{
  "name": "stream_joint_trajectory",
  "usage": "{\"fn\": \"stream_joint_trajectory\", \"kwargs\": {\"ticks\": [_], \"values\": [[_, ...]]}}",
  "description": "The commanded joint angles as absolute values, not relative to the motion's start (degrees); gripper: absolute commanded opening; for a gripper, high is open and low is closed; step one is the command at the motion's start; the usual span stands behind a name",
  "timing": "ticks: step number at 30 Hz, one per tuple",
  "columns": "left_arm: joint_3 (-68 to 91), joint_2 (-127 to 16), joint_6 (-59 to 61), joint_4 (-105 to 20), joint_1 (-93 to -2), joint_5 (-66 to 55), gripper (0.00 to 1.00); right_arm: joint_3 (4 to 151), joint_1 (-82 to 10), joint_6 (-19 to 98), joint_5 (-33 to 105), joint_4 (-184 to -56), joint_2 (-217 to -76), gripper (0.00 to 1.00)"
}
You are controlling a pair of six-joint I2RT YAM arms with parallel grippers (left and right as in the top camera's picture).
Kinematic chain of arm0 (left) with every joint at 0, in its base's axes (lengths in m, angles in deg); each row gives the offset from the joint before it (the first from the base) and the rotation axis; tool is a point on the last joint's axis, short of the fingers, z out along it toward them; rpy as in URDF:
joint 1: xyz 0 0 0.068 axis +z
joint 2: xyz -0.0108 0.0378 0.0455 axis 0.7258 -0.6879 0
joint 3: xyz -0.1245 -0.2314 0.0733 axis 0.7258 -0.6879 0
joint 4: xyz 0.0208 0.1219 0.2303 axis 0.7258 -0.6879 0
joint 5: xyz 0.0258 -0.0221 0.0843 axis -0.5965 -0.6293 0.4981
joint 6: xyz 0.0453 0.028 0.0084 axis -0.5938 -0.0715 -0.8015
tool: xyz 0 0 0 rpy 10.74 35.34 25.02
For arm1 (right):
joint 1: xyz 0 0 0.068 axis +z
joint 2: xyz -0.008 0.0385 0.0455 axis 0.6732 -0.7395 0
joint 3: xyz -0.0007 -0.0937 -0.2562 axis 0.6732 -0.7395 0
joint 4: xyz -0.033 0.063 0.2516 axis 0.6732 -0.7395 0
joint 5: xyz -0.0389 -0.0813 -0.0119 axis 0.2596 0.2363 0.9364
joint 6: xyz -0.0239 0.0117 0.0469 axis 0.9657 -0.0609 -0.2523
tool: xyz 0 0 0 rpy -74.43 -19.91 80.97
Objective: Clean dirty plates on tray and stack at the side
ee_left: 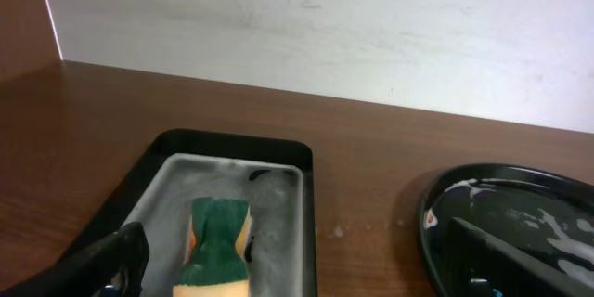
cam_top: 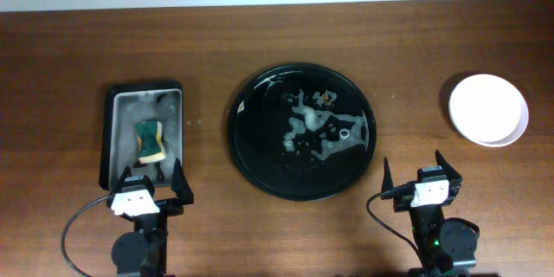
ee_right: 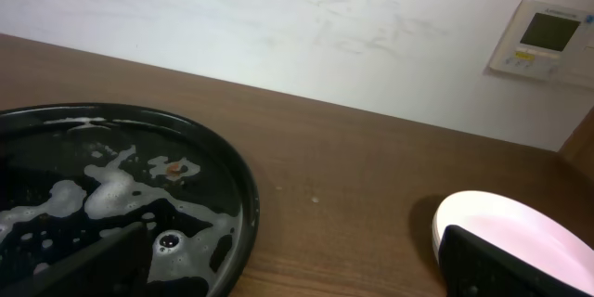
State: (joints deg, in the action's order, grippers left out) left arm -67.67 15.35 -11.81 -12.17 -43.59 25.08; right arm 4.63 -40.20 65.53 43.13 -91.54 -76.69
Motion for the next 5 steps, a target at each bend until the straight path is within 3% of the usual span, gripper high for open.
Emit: {"fn": "stream_joint_trajectory", "kwargs": {"ticks": [1,5], "values": [[-67.8,15.83,-12.14,-12.32,-43.88,26.15,0.99,4.24,-40.46,65.27,43.02,-91.61,-76.27,0.99],[-67.8,15.83,-12.14,-12.32,-43.88,26.15,0.99,4.24,-40.46,65.27,43.02,-91.61,-76.27,0.99]]}}
